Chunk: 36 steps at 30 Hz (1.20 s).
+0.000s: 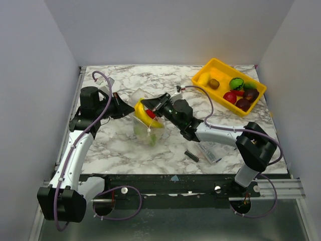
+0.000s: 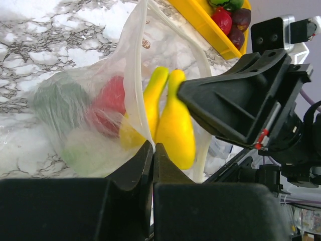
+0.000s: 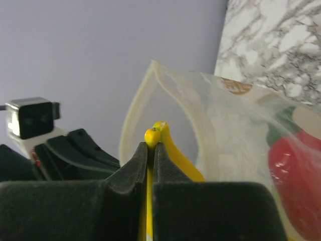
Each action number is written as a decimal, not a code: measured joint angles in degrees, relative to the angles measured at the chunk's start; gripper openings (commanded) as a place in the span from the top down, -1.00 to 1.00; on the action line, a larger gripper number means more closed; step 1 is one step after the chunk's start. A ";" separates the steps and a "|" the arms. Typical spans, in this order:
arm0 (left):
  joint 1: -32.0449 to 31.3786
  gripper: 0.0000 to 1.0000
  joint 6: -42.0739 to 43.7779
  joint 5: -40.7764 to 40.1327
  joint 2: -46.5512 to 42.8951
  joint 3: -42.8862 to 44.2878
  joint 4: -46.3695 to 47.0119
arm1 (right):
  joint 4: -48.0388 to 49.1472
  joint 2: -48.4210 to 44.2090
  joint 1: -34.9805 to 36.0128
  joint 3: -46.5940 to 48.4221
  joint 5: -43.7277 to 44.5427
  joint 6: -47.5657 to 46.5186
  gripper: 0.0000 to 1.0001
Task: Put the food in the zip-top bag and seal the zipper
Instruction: Place the fake fruit in the zipper food storage bag.
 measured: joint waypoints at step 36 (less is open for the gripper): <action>-0.39 1.00 1.03 -1.03 -0.85 -0.11 -1.25 | -34.18 6.71 3.80 20.57 3.23 -19.71 0.12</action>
